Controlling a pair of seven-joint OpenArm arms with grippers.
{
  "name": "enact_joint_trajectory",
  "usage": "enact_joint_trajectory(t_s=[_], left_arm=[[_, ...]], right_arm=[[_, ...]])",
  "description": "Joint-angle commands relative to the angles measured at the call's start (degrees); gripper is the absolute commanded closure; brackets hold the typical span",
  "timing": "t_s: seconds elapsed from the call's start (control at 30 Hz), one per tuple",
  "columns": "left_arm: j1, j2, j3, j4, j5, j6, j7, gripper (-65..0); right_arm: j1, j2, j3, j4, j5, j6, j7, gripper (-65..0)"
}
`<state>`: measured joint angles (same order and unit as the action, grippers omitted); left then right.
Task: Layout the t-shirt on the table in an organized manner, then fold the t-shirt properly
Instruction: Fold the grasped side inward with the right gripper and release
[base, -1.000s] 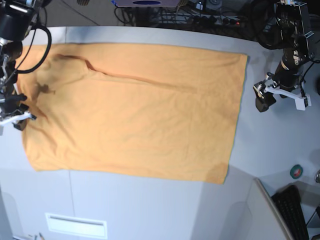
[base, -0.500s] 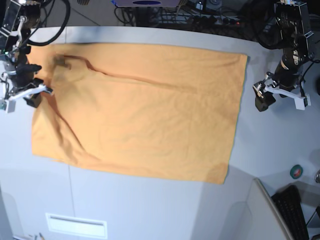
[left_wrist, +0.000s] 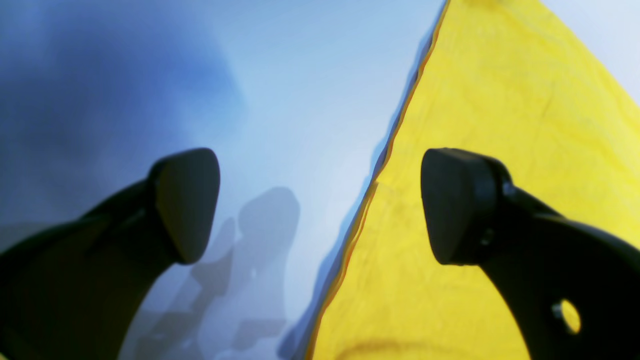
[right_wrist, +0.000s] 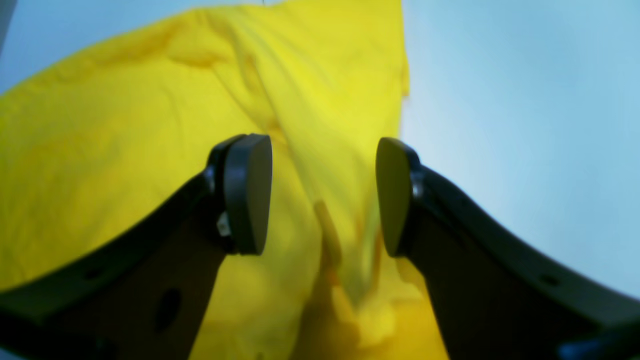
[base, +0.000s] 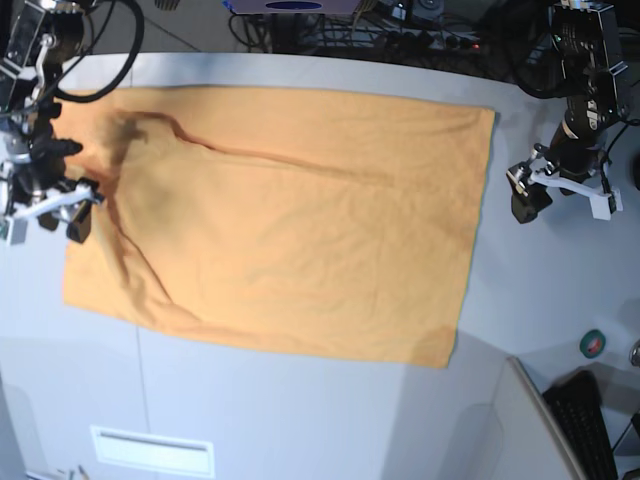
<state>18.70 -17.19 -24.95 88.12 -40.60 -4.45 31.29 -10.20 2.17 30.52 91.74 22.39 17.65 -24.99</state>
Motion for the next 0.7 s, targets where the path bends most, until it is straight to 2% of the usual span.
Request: enact_joint_trajectory(t_s=[0.0, 0.13, 0.33, 0.37, 0.53, 0.67], left_arm=[[-0.19, -0.79, -0.41, 0.89, -0.50, -0.17, -1.00, -60.1], [-0.19, -0.79, -0.50, 0.89, -0.50, -0.17, -1.00, -60.1], [0.16, -0.79, -0.59, 0.89, -0.50, -0.17, -1.00, -60.1], [0.16, -0.79, -0.59, 0.89, -0.50, -0.17, -1.00, -60.1], [-0.02, -0.79, -0.59, 0.89, -0.50, -0.17, -1.00, -60.1], [-0.11, -0.79, -0.59, 0.89, -0.50, -0.17, -1.00, -60.1]], right_arm=[[3.21, 2.26, 0.29, -1.50, 0.77, -0.20, 2.27, -31.8], [15.51, 7.45, 0.29, -18.38, 0.68, -0.20, 2.27, -31.8], [32.92, 16.24, 0.20, -51.35, 0.60, -0.20, 2.80, -32.3], [35.65, 17.65, 0.11, -57.33, 0.60, -0.20, 4.20, -32.6], [42.33, 20.73, -0.33, -76.32, 0.60, -0.20, 17.30, -32.4], [42.50, 20.81, -0.41, -78.78, 0.51, 0.15, 18.44, -32.3]])
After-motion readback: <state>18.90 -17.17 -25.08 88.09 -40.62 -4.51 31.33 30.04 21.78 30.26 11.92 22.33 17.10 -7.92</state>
